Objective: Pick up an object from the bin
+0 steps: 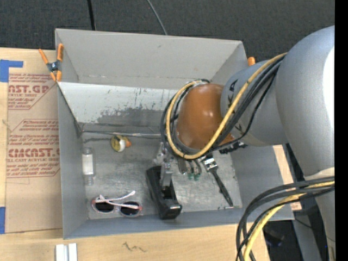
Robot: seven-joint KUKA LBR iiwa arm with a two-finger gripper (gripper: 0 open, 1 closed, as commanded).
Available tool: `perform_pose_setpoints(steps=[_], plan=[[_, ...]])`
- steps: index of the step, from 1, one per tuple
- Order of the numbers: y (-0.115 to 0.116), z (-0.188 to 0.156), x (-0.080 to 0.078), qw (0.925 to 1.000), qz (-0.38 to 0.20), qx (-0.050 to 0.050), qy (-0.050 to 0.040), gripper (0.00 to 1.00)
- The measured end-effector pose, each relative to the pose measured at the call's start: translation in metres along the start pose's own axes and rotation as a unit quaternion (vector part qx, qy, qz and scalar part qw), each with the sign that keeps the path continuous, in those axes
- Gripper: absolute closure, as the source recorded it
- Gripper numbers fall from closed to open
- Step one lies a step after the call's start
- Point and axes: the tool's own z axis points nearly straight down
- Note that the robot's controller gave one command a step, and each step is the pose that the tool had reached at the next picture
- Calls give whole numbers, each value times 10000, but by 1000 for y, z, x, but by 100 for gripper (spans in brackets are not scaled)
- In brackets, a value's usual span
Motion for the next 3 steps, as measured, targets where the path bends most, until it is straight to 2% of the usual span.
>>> perform_pose_setpoints(steps=[1, 2, 3], plan=[[-1, 3, -7, 9997, -235, -25, 97, 100], [2, -36, -3, 9992, -326, 25, 240, 100], [-5, -108, -9, 9984, -463, 29, 330, 100]])
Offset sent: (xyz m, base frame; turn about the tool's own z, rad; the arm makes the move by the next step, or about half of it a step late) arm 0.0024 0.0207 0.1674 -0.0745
